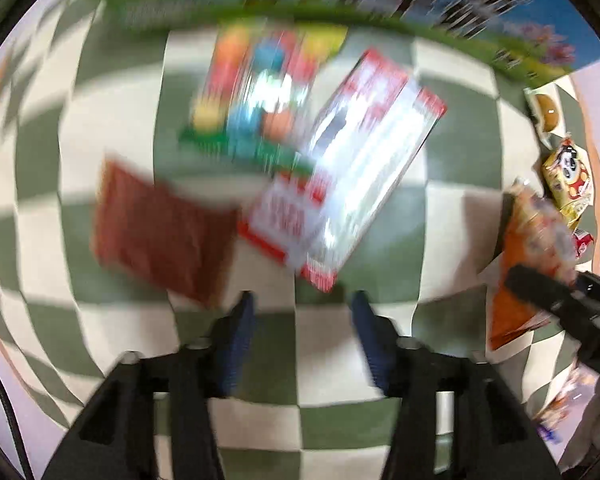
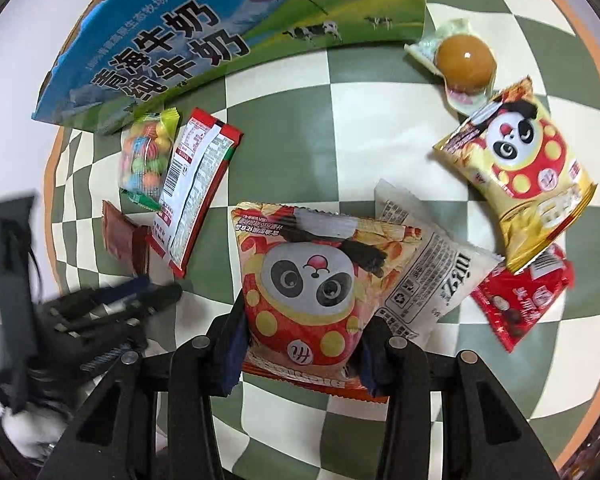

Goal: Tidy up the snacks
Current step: 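Grasp the red-and-white stick pack with the left gripper while the right grasps the panda bag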

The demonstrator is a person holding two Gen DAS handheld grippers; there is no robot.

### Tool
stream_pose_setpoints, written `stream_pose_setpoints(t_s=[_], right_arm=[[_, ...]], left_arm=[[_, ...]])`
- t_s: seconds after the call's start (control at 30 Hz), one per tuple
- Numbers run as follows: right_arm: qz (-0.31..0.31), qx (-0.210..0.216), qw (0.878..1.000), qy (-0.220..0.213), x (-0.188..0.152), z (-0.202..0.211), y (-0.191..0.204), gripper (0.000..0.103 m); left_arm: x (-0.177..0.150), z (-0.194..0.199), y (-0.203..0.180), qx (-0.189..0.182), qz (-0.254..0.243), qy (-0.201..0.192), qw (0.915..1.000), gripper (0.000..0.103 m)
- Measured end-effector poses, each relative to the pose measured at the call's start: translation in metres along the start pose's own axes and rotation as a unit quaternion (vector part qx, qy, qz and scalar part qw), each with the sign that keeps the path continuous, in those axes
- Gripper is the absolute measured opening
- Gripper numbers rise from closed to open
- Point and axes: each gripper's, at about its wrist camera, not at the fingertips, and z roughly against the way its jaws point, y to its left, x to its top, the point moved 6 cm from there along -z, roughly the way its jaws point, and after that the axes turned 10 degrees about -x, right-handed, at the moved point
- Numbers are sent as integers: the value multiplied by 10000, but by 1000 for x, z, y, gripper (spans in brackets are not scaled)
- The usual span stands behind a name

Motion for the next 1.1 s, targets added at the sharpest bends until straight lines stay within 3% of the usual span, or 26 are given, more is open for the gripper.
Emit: stream_pose_setpoints(t_s=[0.07, 0.17, 0.3, 0.43, 0.5, 0.53, 0.6, 0.7, 0.83, 0.9, 0.97, 1.03, 1.1], right_arm=[[-7, -5, 10000, -26, 1, -3, 0, 47], [-8, -66, 9999, -96, 2, -2, -1, 47], [-68, -63, 9999, -137, 3, -2, 0, 48], [-194, -13, 9997, -141, 1, -4, -3, 48], [-236, 4, 9996, -151, 0, -4, -3, 48], [-263, 14, 9995, -162, -1, -5, -3, 48], [-309, 6, 9993, -187, -3, -4, -5, 48], [-400, -11, 9991, -136, -6, -4, -9, 47], [-508, -45, 9986, 111, -14, -8, -10, 47], [-386, -12, 9987, 335, -21, -15, -6, 48], [-329, 96, 9980, 540, -28, -22, -2, 51], [-331, 19, 9977, 593, -29, -27, -2, 72], [-366, -63, 9978, 545, -27, -27, -4, 73]], left_arm=[[14, 4, -13, 327, -544, -133, 9979, 73], [29, -12, -31, 840, -1188, 52, 9894, 74], [45, -37, -37, 1186, -1378, 378, 9826, 81], [68, -33, -33, 894, -980, 307, 9907, 83], [73, -31, -27, 751, -852, 243, 9932, 79], [72, -29, -26, 687, -814, 206, 9941, 70], [61, -24, -22, 527, -633, 218, 9964, 59], [39, -16, -14, 202, -60, 370, 9991, 58], [0, -24, -6, -197, 575, 809, 9949, 60], [-12, -29, -4, -332, 480, 961, 9937, 62], [-17, -30, -7, -238, 64, 1096, 9937, 62], [-13, -28, -15, 24, -405, 1094, 9932, 62], [-8, -24, -23, 433, -932, 967, 9900, 62]])
